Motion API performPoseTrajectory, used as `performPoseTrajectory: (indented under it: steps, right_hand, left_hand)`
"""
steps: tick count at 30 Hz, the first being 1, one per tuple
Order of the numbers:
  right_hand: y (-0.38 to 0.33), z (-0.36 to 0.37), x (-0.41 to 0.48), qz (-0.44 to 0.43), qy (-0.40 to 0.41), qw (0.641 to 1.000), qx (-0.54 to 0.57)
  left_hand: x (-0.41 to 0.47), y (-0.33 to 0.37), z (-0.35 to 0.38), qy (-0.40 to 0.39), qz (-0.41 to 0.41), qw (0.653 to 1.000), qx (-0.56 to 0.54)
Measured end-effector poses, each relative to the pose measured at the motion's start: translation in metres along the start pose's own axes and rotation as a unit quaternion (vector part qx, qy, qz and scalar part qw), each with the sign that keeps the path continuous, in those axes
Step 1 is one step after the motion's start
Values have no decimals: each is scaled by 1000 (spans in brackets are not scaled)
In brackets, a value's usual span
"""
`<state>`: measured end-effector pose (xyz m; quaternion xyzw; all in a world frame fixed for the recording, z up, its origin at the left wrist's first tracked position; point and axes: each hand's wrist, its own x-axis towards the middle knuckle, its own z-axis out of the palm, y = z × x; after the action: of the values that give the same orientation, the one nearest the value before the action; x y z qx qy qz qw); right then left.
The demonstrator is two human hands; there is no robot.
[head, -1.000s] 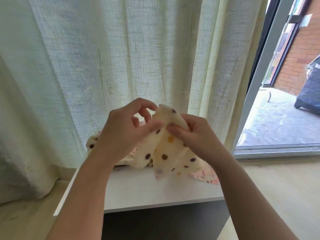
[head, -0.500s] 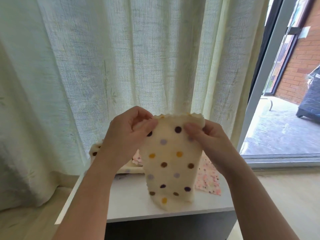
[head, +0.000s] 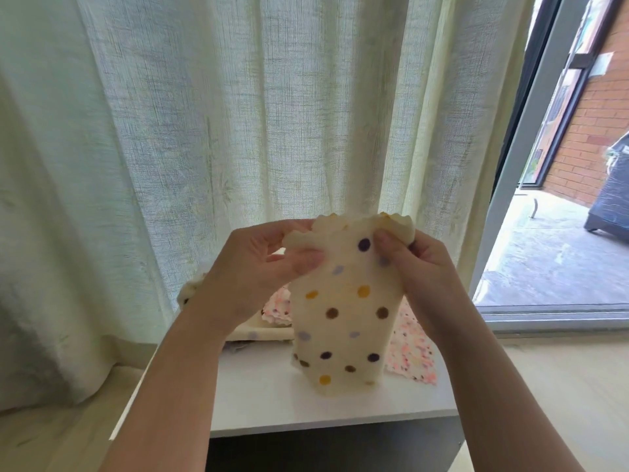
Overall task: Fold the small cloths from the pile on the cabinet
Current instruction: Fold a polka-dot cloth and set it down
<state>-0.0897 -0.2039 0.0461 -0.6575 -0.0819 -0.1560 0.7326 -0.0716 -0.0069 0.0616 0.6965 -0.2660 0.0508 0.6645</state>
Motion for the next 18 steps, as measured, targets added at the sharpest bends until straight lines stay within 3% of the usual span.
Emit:
performPoseTrajectory:
  steps: [4, 7, 11, 18]
  right_hand:
    - [-2, 1, 0, -2, -6, 1000, -2]
    - [-3, -3, 0, -59, -27, 996, -61]
    - [-5, -9, -1, -172, -87, 948, -255]
    - [-15, -11, -6, -208, -112, 885, -400]
  left_hand:
    - [0, -4, 3, 7, -34, 999, 7]
    - [1, -5, 1, 37, -26, 997, 55]
    - [-1, -2, 1, 55, 43, 983, 172]
    - [-8, 10, 3, 37, 194, 940, 279]
